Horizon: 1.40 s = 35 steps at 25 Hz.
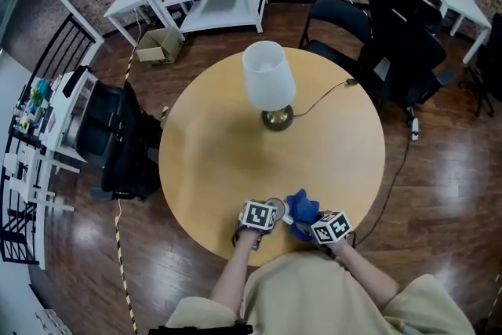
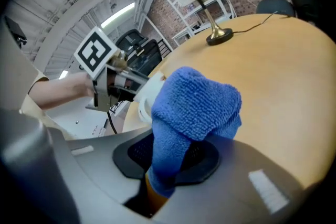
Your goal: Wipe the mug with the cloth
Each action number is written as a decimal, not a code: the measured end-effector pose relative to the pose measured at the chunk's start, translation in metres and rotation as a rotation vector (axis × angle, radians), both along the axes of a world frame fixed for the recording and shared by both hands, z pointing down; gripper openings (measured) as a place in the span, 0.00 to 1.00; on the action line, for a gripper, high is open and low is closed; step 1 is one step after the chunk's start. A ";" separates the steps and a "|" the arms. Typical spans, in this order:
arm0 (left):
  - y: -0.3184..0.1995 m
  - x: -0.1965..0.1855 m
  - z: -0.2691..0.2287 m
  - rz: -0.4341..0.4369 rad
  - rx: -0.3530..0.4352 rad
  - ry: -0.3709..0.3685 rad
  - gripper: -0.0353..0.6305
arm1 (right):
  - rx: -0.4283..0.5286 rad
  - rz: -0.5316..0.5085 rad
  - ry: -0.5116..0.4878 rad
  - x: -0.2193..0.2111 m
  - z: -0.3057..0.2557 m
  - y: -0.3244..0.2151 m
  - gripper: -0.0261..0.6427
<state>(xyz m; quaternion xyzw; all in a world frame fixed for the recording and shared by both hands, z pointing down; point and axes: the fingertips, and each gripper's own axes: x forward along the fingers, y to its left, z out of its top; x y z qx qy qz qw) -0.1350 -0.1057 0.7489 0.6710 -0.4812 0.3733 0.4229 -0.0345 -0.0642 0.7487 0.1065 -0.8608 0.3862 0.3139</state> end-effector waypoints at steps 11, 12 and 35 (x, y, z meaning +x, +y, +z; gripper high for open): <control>-0.005 0.006 -0.023 0.035 0.133 -0.201 0.22 | 0.168 0.339 -0.221 0.081 -0.109 -0.079 0.16; -0.004 0.005 -0.030 0.033 0.161 -0.199 0.27 | 0.209 0.351 -0.249 0.078 -0.124 -0.086 0.16; -0.045 -0.068 -0.418 -0.338 1.171 -0.128 0.43 | 0.985 0.367 -0.375 0.001 -0.406 -0.165 0.16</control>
